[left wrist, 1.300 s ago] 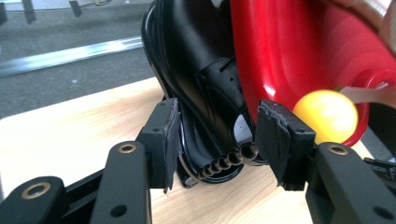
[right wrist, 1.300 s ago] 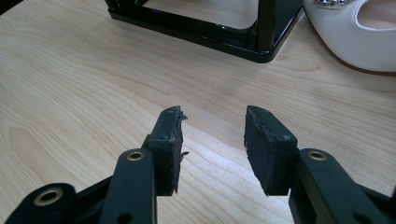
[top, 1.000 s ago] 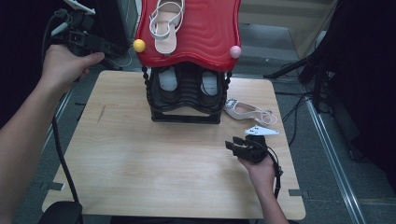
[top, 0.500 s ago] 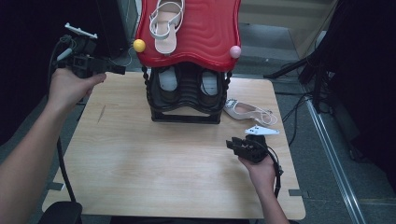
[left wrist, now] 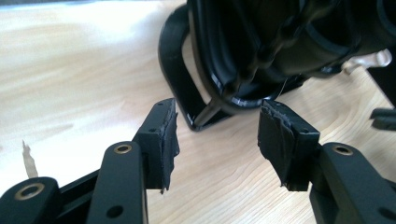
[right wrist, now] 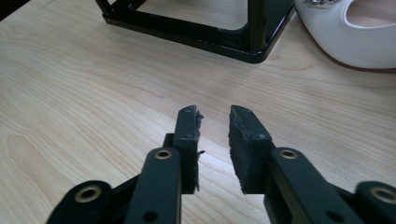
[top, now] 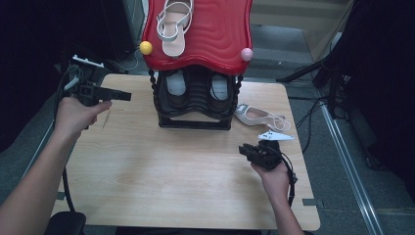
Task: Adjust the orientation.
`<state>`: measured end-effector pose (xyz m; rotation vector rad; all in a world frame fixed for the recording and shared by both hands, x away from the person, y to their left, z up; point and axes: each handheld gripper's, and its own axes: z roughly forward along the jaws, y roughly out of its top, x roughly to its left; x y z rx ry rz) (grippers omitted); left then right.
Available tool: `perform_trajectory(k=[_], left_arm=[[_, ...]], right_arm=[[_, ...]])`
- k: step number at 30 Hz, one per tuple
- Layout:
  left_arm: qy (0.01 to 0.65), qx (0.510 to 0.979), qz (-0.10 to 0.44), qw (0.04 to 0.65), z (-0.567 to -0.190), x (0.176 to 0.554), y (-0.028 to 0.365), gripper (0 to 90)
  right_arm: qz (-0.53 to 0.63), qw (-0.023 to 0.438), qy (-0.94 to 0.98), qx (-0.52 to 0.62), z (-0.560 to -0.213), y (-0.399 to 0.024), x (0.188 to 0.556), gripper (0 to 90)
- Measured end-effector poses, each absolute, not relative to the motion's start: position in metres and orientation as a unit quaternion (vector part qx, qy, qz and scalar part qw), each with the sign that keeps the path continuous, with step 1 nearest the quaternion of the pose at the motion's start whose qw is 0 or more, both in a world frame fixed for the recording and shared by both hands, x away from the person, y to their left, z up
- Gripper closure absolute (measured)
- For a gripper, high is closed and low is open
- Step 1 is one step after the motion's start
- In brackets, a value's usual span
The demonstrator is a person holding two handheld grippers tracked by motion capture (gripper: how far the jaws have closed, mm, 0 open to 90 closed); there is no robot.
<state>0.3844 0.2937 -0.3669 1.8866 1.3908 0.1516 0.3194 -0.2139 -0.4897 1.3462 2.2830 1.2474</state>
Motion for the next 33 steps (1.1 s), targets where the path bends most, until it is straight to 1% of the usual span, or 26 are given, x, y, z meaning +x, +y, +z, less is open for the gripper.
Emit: perform_trajectory(k=[5, 8, 11, 15, 21, 24, 27, 33], left_arm=[[0.548, 0.738, 0.052, 0.391, -0.388, 0.373, 0.292, 47.1], [0.548, 0.741, 0.05, 0.384, -0.401, 0.368, 0.288, 46.7], [0.546, 0.739, 0.044, 0.392, -0.413, 0.362, 0.286, 46.5], [0.544, 0.743, 0.039, 0.389, -0.428, 0.358, 0.282, 46.4], [0.544, 0.741, 0.03, 0.393, -0.45, 0.347, 0.277, 45.3], [0.544, 0.745, 0.04, 0.385, -0.454, 0.345, 0.274, 45.1], [0.538, 0.745, 0.035, 0.392, -0.456, 0.341, 0.272, 44.9], [0.531, 0.745, 0.043, 0.401, -0.457, 0.334, 0.27, 44.3]], right_arm=[[0.422, 0.106, 0.776, 0.456, -0.49, -0.214, 0.32, 77.5], [0.42, 0.108, 0.777, 0.457, -0.49, -0.214, 0.321, 79.5], [0.418, 0.107, 0.777, 0.458, -0.491, -0.214, 0.322, 80.9], [0.418, 0.109, 0.777, 0.459, -0.491, -0.214, 0.323, 81.7], [0.419, 0.113, 0.77, 0.469, -0.49, -0.218, 0.325, 88.0], [0.41, 0.129, 0.773, 0.466, -0.489, -0.22, 0.328, 90.0], [0.408, 0.131, 0.769, 0.474, -0.488, -0.224, 0.333, 90.0], [0.403, 0.138, 0.768, 0.478, -0.489, -0.23, 0.339, 90.0]])
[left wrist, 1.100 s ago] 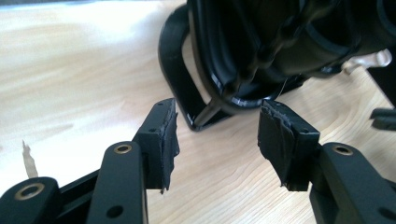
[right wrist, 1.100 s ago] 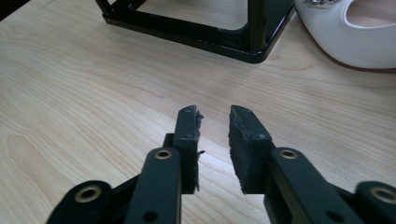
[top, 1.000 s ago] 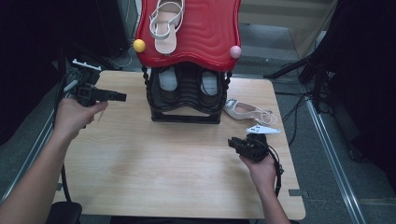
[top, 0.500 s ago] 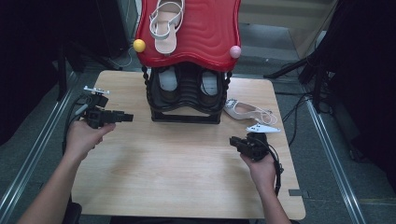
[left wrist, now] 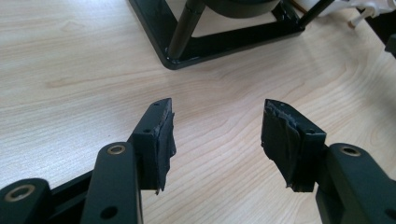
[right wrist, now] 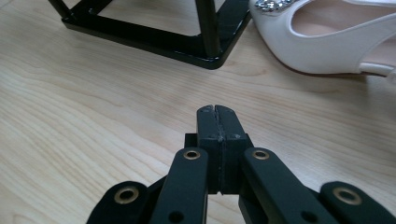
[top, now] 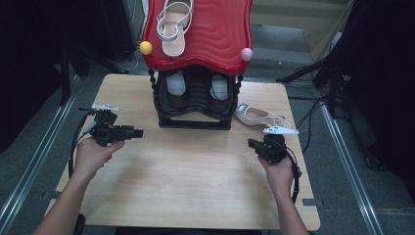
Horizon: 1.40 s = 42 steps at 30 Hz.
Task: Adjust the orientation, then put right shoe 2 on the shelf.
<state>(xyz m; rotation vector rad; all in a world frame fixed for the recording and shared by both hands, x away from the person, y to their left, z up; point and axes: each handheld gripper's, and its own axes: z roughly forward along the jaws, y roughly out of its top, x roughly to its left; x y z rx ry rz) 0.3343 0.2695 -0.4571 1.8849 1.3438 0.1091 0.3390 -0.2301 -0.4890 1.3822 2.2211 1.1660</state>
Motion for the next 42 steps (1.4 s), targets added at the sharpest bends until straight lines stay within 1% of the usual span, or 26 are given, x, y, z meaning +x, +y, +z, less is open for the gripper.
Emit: perform_trajectory(k=[3, 11, 16, 23, 27, 33, 42], left_arm=[[0.531, 0.747, 0.049, 0.397, -0.459, 0.332, 0.269, 44.4], [0.531, 0.752, 0.032, 0.389, -0.469, 0.329, 0.266, 44.4], [0.527, 0.754, 0.026, 0.39, -0.472, 0.329, 0.264, 44.5], [0.521, 0.757, 0.021, 0.393, -0.471, 0.329, 0.263, 44.5], [0.516, 0.767, 0.02, 0.381, -0.474, 0.331, 0.259, 44.5], [0.511, 0.775, 0.014, 0.372, -0.478, 0.332, 0.254, 44.6], [0.515, 0.771, 0.008, 0.374, -0.481, 0.333, 0.257, 45.0]], right_arm=[[0.397, 0.143, 0.771, 0.477, -0.49, -0.233, 0.342, 90.0], [0.388, 0.153, 0.765, 0.49, -0.49, -0.243, 0.353, 90.0], [0.387, 0.155, 0.76, 0.499, -0.483, -0.249, 0.37, 90.0], [0.388, 0.156, 0.751, 0.511, -0.482, -0.256, 0.385, 90.0], [0.384, 0.155, 0.753, 0.512, -0.48, -0.258, 0.391, 90.0], [0.387, 0.16, 0.749, 0.514, -0.468, -0.263, 0.401, 90.0], [0.387, 0.169, 0.736, 0.528, -0.45, -0.281, 0.419, 90.0]])
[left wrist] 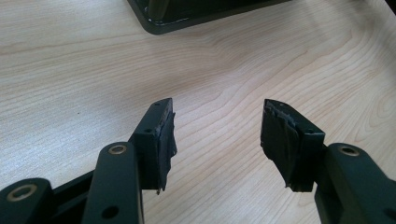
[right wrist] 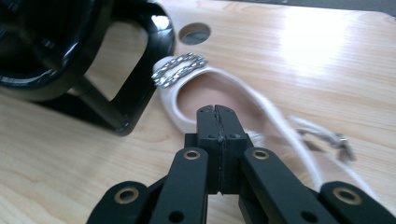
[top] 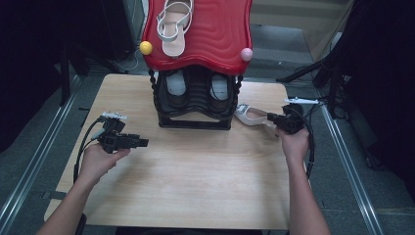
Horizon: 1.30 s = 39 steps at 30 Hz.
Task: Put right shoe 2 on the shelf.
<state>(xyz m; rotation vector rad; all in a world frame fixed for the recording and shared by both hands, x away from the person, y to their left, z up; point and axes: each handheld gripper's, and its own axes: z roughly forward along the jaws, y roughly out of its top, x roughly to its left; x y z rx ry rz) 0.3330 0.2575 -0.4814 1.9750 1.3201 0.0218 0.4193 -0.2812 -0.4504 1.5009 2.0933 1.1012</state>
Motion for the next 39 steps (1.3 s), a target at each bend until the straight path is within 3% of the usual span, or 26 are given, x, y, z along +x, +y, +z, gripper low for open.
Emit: perform_trajectory(k=[12, 39], left_arm=[[0.51, 0.777, 0.004, 0.37, -0.484, 0.333, 0.254, 45.6], [0.507, 0.781, 0.005, 0.364, -0.487, 0.333, 0.253, 45.6]], right_arm=[[0.363, 0.167, 0.728, 0.557, -0.468, -0.308, 0.43, 90.0], [0.371, 0.135, 0.734, 0.552, -0.477, -0.274, 0.411, 90.0]])
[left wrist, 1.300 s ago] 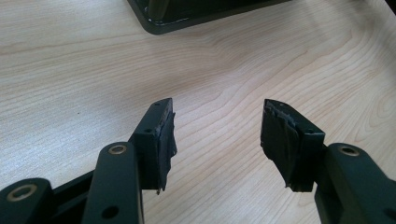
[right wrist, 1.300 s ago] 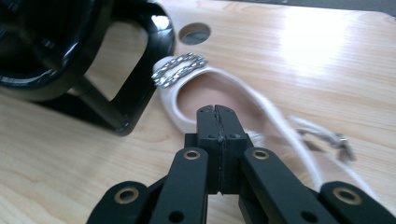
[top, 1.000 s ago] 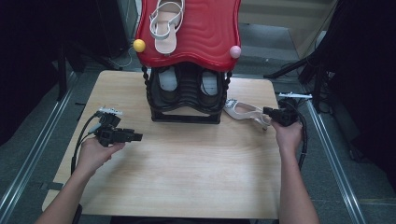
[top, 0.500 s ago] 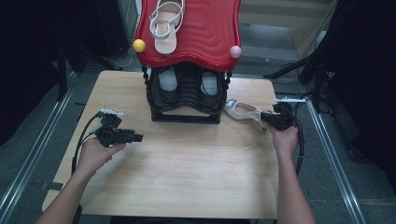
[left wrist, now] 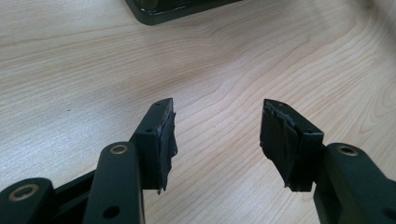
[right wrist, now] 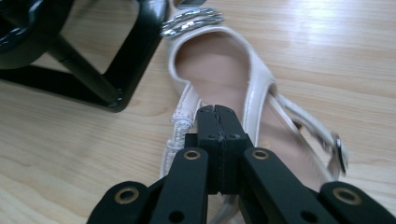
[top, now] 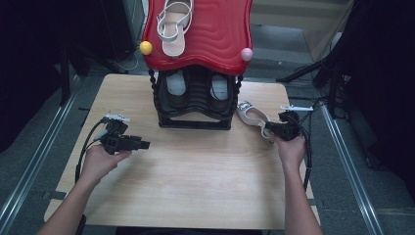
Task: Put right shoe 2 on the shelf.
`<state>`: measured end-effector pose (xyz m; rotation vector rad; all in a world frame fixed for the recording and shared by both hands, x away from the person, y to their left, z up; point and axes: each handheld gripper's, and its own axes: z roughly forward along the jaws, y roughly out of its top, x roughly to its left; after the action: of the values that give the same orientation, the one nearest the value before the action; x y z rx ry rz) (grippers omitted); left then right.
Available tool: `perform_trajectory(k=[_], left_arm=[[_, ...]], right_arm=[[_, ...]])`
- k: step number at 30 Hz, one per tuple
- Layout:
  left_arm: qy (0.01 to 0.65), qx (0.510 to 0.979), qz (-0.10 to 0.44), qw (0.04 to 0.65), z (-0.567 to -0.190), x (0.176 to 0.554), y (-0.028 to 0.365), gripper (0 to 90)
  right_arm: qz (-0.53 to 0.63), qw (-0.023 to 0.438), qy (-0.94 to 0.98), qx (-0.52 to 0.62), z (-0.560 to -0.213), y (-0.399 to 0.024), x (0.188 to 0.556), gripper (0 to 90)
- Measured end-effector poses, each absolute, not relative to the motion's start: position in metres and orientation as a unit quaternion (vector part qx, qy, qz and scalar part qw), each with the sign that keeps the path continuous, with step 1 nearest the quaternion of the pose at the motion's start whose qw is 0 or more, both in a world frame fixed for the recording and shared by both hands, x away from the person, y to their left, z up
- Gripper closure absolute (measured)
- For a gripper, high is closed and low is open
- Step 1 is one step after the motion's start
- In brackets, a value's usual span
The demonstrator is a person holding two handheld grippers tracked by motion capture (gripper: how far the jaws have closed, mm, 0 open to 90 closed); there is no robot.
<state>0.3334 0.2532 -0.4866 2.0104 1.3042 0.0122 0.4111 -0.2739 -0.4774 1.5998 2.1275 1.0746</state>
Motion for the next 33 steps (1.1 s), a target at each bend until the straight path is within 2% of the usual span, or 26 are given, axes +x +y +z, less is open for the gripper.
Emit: perform_trajectory(k=[10, 21, 25, 33], left_arm=[[0.506, 0.785, 0.006, 0.358, -0.487, 0.333, 0.253, 45.5], [0.505, 0.786, 0.005, 0.358, -0.488, 0.333, 0.251, 45.5], [0.504, 0.784, 0.001, 0.362, -0.488, 0.333, 0.251, 45.5], [0.507, 0.782, 0.003, 0.363, -0.489, 0.333, 0.254, 45.5]], right_arm=[[0.368, 0.127, 0.741, 0.547, -0.475, -0.254, 0.405, 90.0], [0.398, 0.151, 0.708, 0.564, -0.453, -0.294, 0.399, 90.0], [0.385, 0.169, 0.713, 0.56, -0.457, -0.303, 0.401, 90.0], [0.365, 0.165, 0.72, 0.568, -0.478, -0.308, 0.411, 90.0]])
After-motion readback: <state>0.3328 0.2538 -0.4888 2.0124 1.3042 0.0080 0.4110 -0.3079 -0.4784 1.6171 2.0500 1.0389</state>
